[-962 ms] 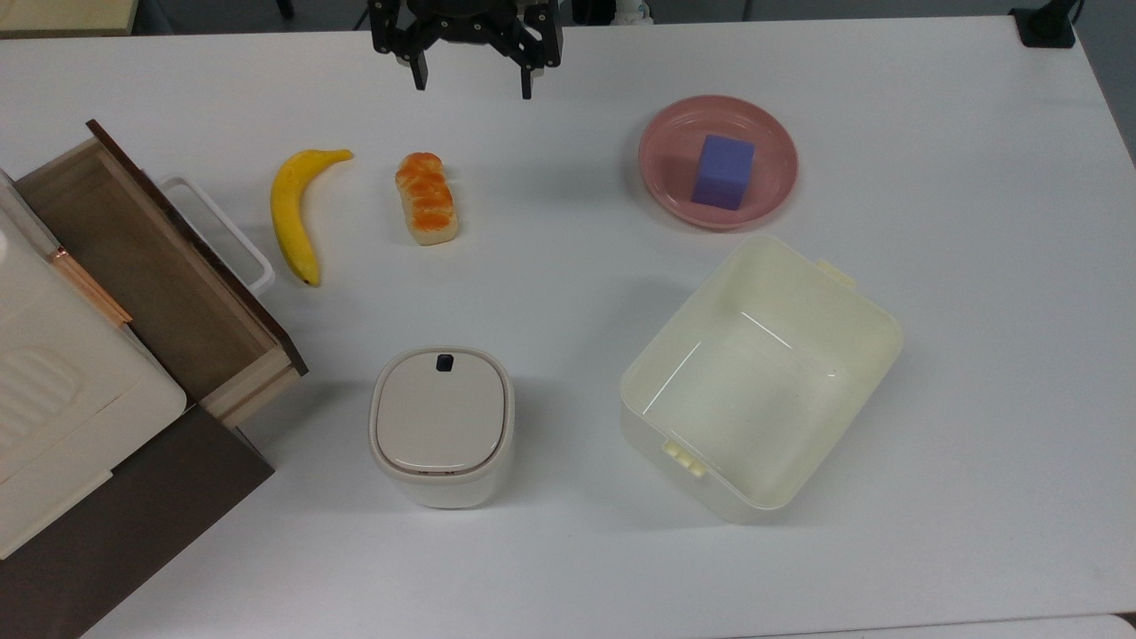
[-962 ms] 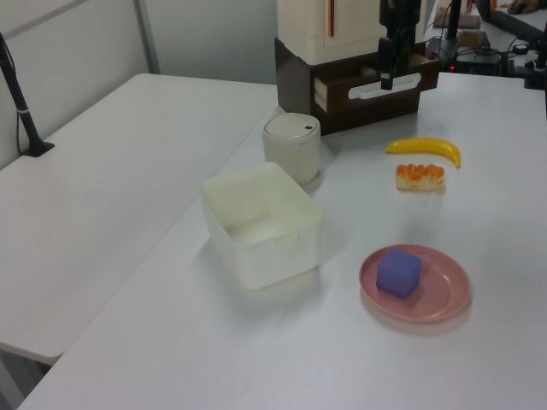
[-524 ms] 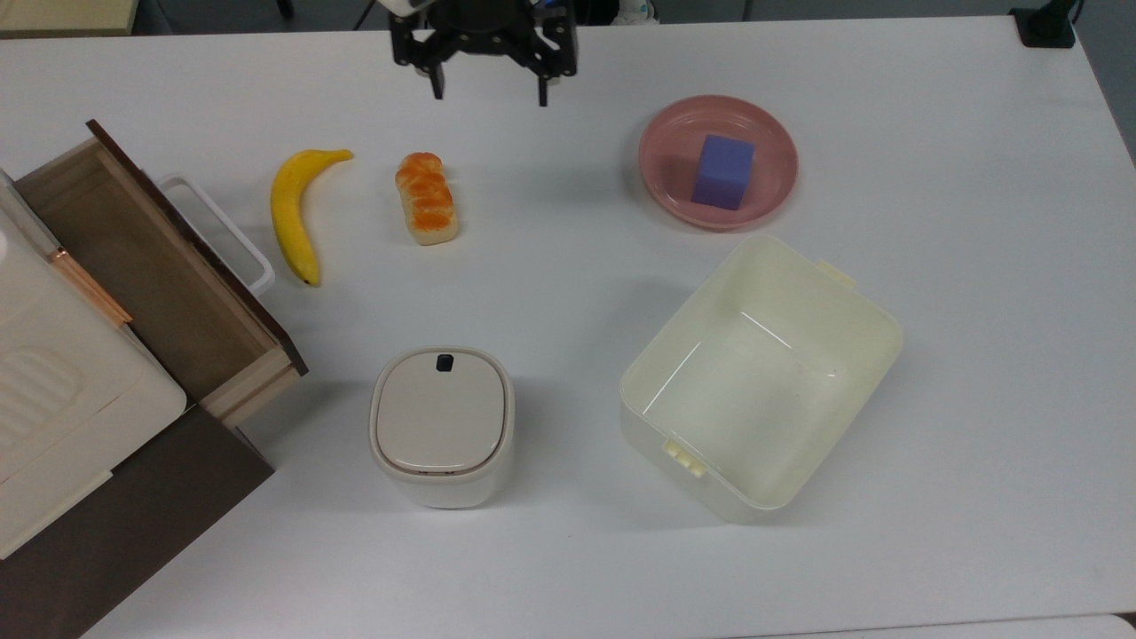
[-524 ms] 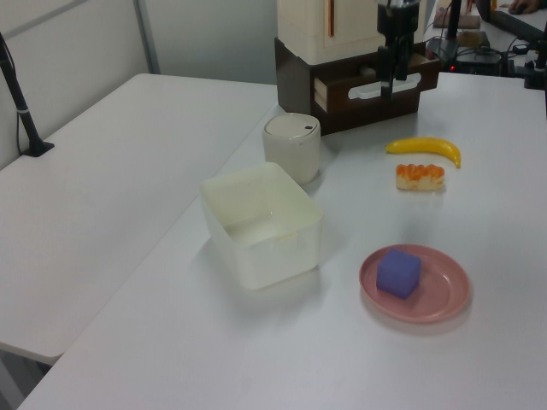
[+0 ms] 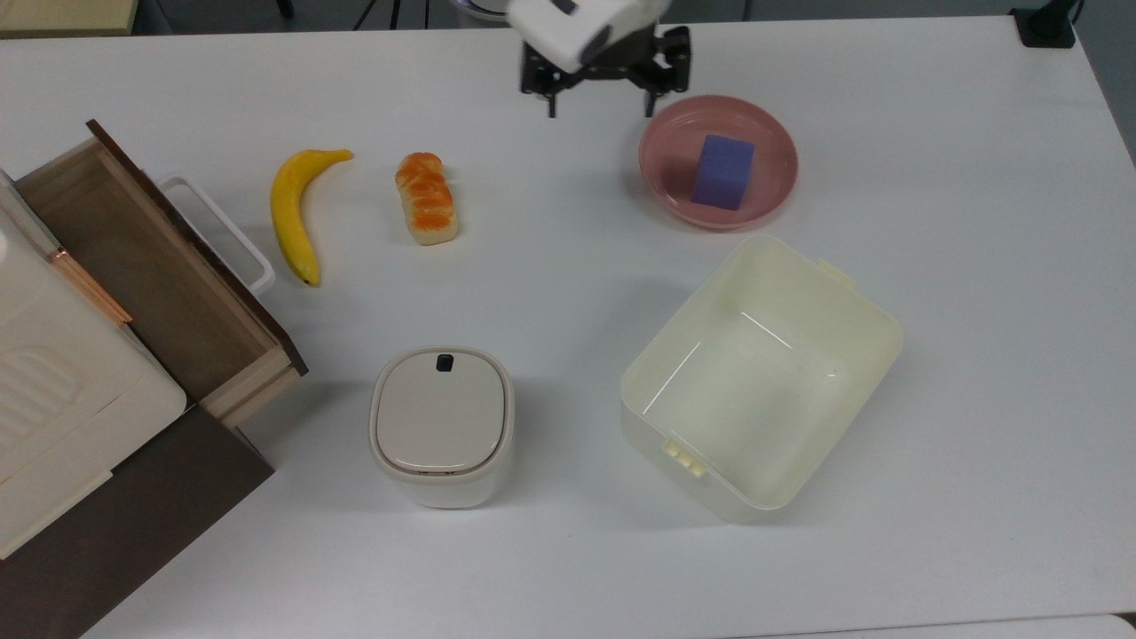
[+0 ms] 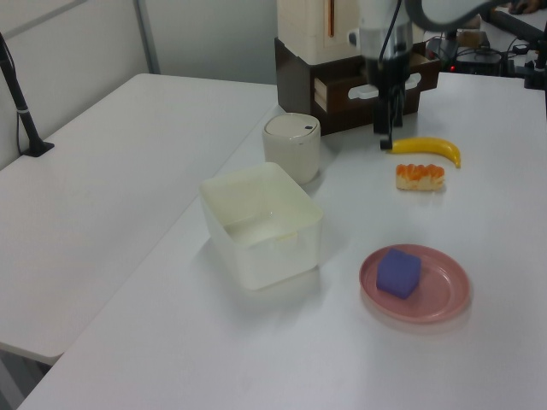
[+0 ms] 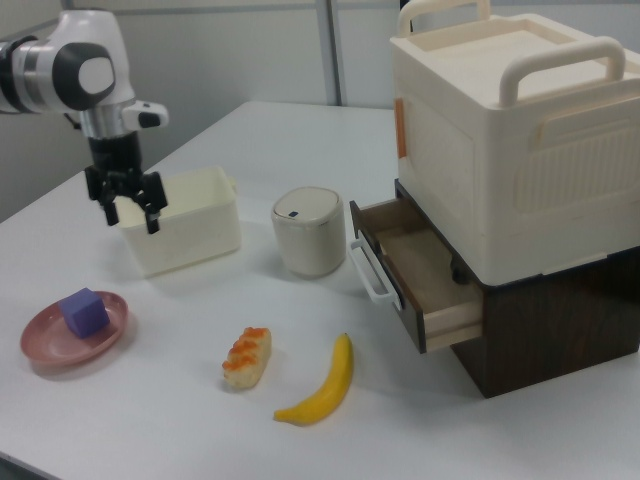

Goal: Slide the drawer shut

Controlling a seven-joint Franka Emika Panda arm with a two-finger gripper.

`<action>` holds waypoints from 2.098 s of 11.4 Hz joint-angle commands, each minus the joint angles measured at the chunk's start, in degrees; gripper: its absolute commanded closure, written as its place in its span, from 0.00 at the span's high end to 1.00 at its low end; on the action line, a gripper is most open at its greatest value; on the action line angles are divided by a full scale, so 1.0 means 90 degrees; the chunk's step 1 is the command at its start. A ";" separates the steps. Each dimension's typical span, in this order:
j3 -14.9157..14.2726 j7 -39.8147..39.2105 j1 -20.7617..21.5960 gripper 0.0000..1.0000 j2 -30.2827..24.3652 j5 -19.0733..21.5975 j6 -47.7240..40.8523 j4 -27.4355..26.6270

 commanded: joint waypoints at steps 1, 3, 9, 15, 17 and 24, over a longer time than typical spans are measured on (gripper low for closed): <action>-0.0074 0.0330 0.0529 1.00 0.0192 0.0493 0.0075 -0.0152; -0.0064 0.0495 0.0822 1.00 0.0387 0.0777 0.0105 -0.0220; -0.0064 0.1004 0.1292 1.00 0.1139 0.0886 0.1111 -0.0689; 0.0190 0.1082 0.1263 1.00 0.1384 0.0915 0.1111 -0.0728; 0.0219 0.1082 0.1214 1.00 0.1355 0.0915 0.1024 -0.0660; 0.0131 0.0264 -0.0005 1.00 0.0643 0.0118 0.0173 -0.0045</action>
